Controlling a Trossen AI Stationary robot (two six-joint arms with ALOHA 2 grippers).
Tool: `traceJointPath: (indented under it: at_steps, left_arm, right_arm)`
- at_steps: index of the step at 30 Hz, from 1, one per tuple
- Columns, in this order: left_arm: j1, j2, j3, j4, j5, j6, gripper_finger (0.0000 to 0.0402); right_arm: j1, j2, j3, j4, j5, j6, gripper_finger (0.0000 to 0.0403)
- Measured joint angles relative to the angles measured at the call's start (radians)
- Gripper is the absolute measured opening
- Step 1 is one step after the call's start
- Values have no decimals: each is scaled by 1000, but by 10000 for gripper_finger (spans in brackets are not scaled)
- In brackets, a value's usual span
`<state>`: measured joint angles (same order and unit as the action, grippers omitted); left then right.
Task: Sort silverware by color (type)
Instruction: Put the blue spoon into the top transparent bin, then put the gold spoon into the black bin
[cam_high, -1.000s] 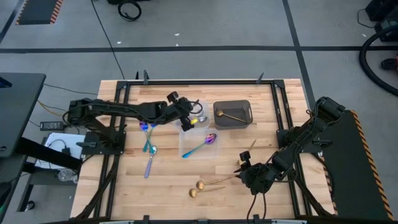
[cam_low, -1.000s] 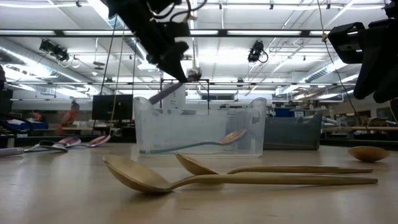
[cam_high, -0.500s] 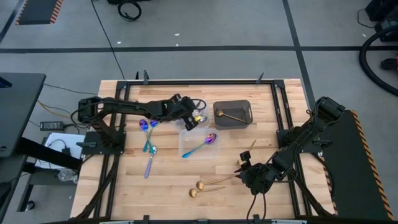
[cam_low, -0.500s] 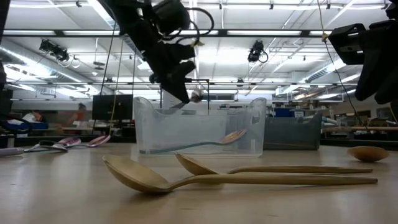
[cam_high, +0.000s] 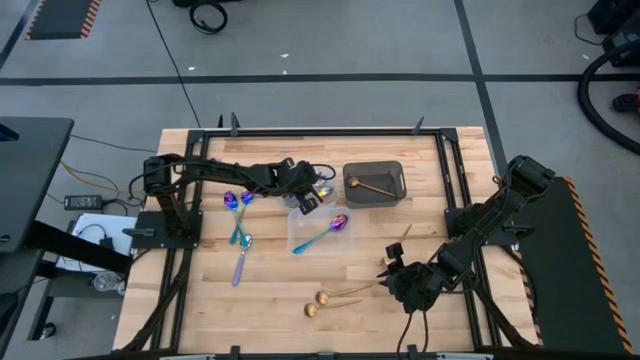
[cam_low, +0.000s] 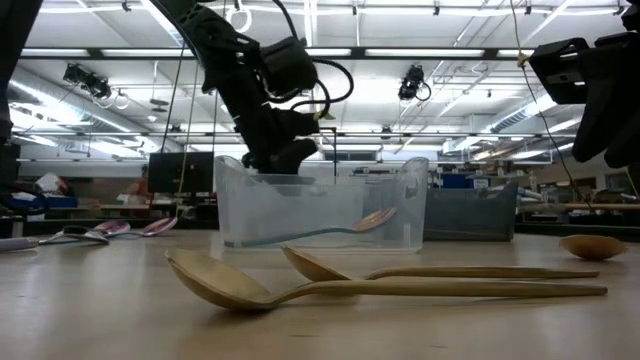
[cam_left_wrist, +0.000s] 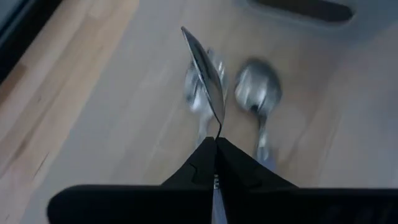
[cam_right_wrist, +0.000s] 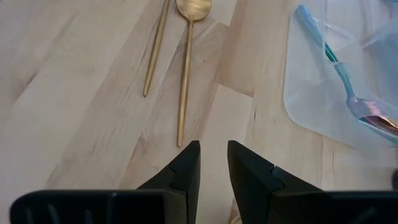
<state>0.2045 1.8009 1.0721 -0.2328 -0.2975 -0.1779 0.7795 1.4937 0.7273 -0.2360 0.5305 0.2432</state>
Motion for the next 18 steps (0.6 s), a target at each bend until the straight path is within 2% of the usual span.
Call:
traceJointPath:
  at_steps: [10,18]
  left_arm:
    - [-6,-2,4,-12,5,-34,48]
    - [-45,-37,132,-72,-12,43,79]
  right_arm:
    - [0,0,-2,2,1,8,91]
    - [0,0,-2,-7,9,9,91]
